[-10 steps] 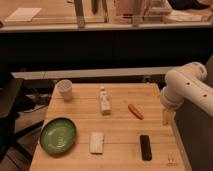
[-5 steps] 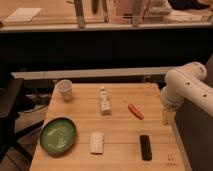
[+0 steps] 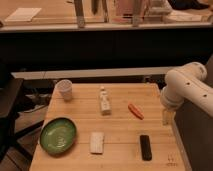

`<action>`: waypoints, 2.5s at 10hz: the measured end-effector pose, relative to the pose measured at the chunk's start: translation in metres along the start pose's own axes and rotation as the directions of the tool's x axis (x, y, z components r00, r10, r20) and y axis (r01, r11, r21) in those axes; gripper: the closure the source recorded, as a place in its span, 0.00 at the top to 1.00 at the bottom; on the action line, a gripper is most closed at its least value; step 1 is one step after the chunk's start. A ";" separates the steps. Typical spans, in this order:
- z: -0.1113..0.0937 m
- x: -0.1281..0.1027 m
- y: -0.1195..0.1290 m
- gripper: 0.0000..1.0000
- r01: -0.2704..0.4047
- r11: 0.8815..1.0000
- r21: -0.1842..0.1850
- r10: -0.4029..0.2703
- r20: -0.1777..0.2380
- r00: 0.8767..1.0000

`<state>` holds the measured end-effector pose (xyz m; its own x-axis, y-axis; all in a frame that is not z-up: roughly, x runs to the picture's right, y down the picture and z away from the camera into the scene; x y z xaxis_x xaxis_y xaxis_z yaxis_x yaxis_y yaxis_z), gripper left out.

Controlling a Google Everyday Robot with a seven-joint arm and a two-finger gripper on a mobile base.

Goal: Place the eraser in the ceramic cup

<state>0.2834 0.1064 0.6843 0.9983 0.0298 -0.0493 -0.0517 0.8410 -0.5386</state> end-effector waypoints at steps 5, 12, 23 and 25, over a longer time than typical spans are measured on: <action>0.000 0.000 0.000 0.80 0.000 1.000 0.000 0.000 0.000 1.000; 0.025 -0.040 0.027 0.80 0.087 0.996 -0.005 -0.087 -0.012 0.996; 0.066 -0.077 0.069 0.80 0.343 0.938 -0.042 -0.345 -0.059 0.937; 0.069 -0.082 0.073 0.80 0.367 0.929 -0.042 -0.369 -0.060 0.927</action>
<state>0.1995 0.2030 0.7074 0.9433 -0.3155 0.1028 0.3177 0.7693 -0.5543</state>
